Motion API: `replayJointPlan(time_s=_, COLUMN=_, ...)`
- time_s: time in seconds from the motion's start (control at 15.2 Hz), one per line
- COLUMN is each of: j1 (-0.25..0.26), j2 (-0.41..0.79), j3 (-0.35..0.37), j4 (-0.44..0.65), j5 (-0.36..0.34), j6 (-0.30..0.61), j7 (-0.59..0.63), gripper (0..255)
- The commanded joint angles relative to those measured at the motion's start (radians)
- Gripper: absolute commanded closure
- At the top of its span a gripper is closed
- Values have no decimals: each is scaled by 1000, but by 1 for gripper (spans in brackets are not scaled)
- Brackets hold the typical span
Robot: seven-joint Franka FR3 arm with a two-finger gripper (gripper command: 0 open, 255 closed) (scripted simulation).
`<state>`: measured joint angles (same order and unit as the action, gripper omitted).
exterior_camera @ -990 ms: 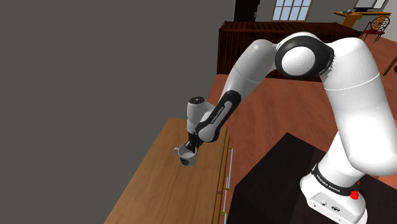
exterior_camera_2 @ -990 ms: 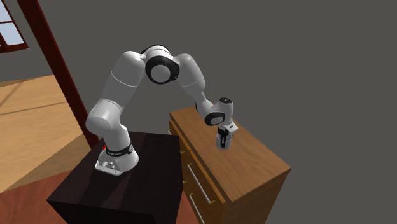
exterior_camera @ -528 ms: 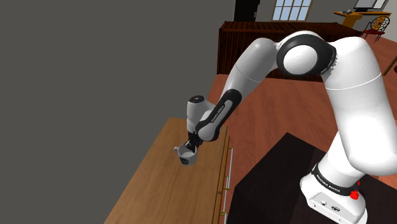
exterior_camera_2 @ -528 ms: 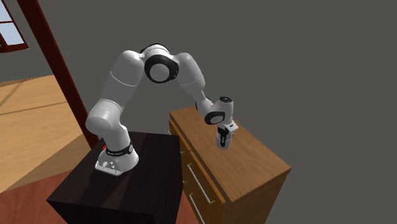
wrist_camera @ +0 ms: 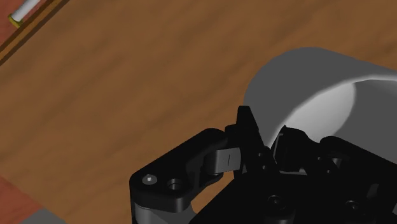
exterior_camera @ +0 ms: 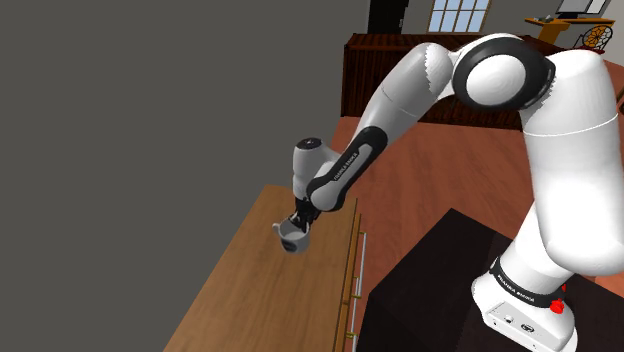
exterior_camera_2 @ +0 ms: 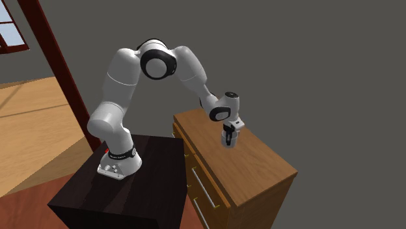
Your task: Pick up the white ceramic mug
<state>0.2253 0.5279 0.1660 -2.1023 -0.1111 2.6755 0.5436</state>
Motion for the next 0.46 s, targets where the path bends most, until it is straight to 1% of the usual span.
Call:
replayJointPlan(time_s=0.0, j1=-5, j2=-25, j3=6, j4=-3, j5=6, j6=-22, j7=-4, gripper=255)
replayJointPlan(time_s=0.26, j1=-13, j2=-71, j3=16, j4=-9, j5=18, j6=-62, j7=-11, gripper=255)
replayJointPlan(time_s=0.4, j1=-13, j2=-73, j3=16, j4=-9, j5=18, j6=-64, j7=-11, gripper=255)
